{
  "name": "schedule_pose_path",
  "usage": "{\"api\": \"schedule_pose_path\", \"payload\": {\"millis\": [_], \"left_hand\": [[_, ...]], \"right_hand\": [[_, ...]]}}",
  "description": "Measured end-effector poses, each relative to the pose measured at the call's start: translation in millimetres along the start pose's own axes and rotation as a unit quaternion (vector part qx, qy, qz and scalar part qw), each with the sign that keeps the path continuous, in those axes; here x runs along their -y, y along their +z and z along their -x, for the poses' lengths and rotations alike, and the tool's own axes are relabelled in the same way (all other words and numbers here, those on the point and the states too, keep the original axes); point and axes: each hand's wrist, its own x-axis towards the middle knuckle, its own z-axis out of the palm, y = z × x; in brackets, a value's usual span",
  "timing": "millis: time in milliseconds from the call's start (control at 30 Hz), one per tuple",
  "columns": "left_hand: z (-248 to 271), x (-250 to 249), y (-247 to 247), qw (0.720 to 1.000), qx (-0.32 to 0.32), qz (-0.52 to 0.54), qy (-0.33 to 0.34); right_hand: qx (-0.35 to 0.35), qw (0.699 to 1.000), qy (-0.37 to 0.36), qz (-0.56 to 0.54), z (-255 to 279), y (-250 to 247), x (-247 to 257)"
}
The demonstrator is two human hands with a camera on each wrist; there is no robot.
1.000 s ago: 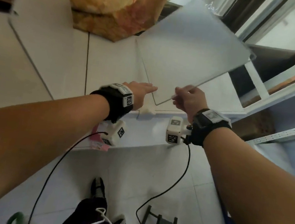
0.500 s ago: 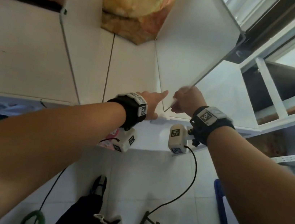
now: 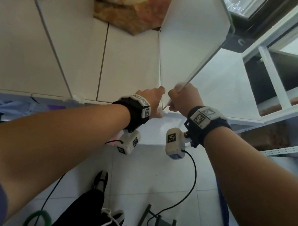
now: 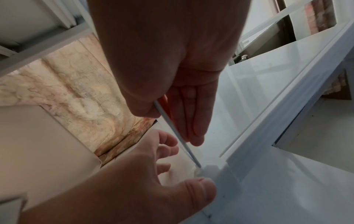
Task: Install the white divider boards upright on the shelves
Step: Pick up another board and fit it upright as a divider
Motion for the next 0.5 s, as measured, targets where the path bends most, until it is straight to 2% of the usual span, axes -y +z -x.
{"api": "schedule_pose_path", "payload": {"millis": [167,233,300,400,500], "left_hand": [[-5.3,3.0,6.2,0.999,-0.022,-0.034,0.013],[-8.5,4.4,7.3,0.998,-0.035,-0.048,0.020],[-9.8,5.6,8.0,0.997,-0.042,-0.060,0.028],[-11.6,6.5,9.9,0.996,-0.043,-0.071,0.035],[-14.2,7.6,9.7,0.996,-0.034,-0.071,0.045]], "right_hand": [[0.024,0.999,0.028,-0.008,-1.9,-2.5,-4.0],[0.043,0.998,0.013,0.052,-1.4,-2.3,-5.1],[0.046,0.987,-0.050,0.147,0.7,0.8,-7.8],[0.066,0.939,-0.126,0.314,-2.3,1.6,-11.4],[0.092,0.930,-0.120,0.335,-3.8,-1.4,-13.9]]}}
